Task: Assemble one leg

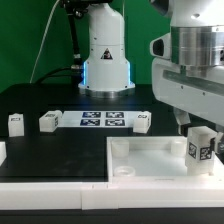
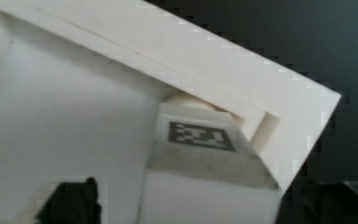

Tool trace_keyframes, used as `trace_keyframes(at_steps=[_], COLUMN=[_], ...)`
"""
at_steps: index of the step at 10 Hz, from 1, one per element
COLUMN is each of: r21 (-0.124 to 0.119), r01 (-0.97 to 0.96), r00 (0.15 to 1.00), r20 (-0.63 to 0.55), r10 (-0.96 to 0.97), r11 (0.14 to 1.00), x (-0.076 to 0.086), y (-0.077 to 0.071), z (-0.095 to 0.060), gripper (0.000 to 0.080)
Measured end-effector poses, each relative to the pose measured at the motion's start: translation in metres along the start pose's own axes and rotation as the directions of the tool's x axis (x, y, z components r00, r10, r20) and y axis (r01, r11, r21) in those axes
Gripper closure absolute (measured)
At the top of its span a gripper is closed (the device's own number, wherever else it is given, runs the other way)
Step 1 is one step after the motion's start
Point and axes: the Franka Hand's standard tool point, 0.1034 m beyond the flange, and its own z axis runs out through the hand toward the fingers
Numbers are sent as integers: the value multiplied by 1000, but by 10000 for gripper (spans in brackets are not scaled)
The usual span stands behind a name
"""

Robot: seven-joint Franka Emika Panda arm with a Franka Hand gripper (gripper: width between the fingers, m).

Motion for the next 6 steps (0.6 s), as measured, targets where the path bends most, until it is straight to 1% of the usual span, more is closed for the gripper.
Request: trace_keyframes(at_steps=[1,2,3,4,6], r21=[0,-1,-1,-2,-3], r01=[108,269,387,467,649], r00=[994,963,922,884,761], r20=[0,-2,-2,-2,-1], r10=[-108,-269,-387,-467,-649], r11=[994,963,922,884,761], x=[0,0,-3,-5,-6], y=[0,0,-1,-2,-2], z=[0,0,0,0,0], gripper=[167,154,154,151,150])
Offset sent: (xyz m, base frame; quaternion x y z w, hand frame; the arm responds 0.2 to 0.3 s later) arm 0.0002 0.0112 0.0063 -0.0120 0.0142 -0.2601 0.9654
